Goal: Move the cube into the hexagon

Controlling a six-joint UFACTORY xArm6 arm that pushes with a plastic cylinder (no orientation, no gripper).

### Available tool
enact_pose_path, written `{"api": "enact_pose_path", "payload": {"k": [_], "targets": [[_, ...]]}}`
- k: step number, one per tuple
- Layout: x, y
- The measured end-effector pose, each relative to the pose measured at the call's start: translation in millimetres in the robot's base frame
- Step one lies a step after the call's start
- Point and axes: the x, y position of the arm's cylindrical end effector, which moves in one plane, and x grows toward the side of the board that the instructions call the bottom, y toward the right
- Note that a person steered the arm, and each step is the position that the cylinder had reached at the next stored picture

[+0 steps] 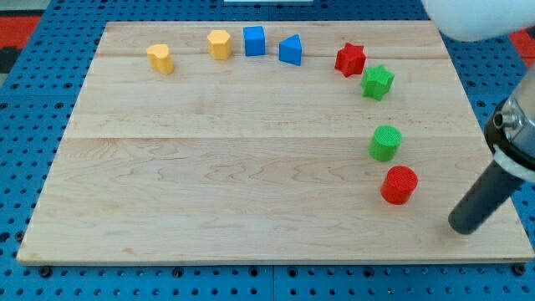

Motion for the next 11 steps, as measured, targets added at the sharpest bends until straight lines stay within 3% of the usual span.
{"api": "enact_pose_path", "payload": {"k": [1,2,4,5,6,7,8,9,10,11], "targets": [[-24.5,-41.7],[-15.4,29.6],[-192.6,50.6],[-259.9,42.2],[-329.5,4.3],[-364.9,-92.9],[-367.2,-160.8],[-341.3,-209.1],[-314.6,-246.4],[-314.2,-249.4]]}}
